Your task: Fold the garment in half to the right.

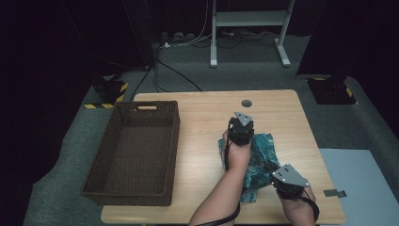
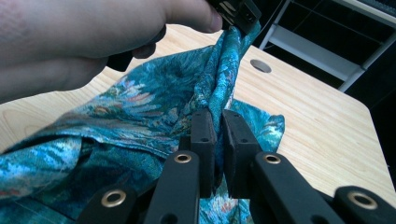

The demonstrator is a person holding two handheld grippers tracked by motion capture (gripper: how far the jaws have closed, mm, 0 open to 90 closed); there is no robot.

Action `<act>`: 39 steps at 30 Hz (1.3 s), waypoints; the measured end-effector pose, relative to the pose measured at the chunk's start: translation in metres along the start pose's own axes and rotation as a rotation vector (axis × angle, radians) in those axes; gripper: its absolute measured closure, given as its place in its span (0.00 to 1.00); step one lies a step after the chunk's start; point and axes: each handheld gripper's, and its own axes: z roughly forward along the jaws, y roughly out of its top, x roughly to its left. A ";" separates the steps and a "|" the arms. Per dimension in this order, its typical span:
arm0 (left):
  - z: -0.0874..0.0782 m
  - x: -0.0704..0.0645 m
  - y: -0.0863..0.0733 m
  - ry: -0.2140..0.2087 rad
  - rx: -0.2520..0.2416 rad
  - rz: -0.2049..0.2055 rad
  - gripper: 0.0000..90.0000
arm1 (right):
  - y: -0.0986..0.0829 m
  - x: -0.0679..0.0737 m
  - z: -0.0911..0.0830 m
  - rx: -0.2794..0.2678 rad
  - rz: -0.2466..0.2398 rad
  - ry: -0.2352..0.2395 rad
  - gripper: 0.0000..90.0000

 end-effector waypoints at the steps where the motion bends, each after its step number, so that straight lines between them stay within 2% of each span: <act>1: 0.001 -0.001 -0.001 -0.001 0.000 -0.002 0.95 | -0.002 0.000 0.001 0.003 0.000 -0.001 0.94; 21: 0.038 -0.019 -0.018 -0.051 0.066 -0.018 0.94 | -0.035 -0.014 0.006 0.064 0.022 -0.012 0.94; 30: 0.044 -0.021 -0.023 -0.073 0.103 -0.019 0.79 | -0.044 -0.015 0.008 0.080 0.021 -0.006 0.94; 32: 0.042 -0.021 -0.021 -0.075 0.096 -0.021 0.72 | -0.046 -0.015 0.008 0.085 0.022 -0.005 0.94; 35: 0.037 -0.020 -0.018 -0.086 0.083 -0.021 0.67 | -0.047 -0.014 0.008 0.089 0.018 -0.007 0.94; 39: 0.029 -0.020 -0.015 -0.074 0.065 -0.008 0.60 | -0.047 -0.013 0.009 0.091 0.012 -0.009 0.94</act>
